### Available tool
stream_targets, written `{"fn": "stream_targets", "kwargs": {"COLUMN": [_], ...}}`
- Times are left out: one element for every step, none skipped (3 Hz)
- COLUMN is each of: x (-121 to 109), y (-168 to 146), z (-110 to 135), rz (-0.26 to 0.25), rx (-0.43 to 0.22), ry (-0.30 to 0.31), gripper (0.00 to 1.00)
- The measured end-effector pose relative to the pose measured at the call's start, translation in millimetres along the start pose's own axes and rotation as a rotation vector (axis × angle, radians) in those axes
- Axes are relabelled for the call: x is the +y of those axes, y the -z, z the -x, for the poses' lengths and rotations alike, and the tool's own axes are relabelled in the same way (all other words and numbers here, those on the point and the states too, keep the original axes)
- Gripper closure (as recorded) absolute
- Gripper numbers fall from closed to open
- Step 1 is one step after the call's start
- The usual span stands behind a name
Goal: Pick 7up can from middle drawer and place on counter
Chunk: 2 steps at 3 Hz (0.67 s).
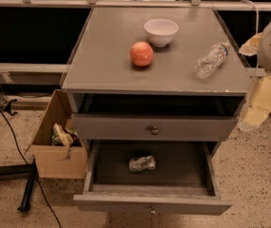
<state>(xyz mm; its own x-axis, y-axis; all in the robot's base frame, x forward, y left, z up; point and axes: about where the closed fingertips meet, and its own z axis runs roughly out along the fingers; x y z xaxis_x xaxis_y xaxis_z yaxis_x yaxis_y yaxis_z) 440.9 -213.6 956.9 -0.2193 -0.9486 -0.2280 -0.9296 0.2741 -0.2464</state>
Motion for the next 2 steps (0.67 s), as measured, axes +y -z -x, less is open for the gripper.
{"fn": "stream_targets", "kwargs": {"x": [11.9,23.8], "y": [-29.7,-59.7], "z": [6.1,8.8], "rz": [-0.023,-0.053], "rx": [-0.037,-0.062], "ry": [0.036,0.064], "gripper": [0.0,0.0]}}
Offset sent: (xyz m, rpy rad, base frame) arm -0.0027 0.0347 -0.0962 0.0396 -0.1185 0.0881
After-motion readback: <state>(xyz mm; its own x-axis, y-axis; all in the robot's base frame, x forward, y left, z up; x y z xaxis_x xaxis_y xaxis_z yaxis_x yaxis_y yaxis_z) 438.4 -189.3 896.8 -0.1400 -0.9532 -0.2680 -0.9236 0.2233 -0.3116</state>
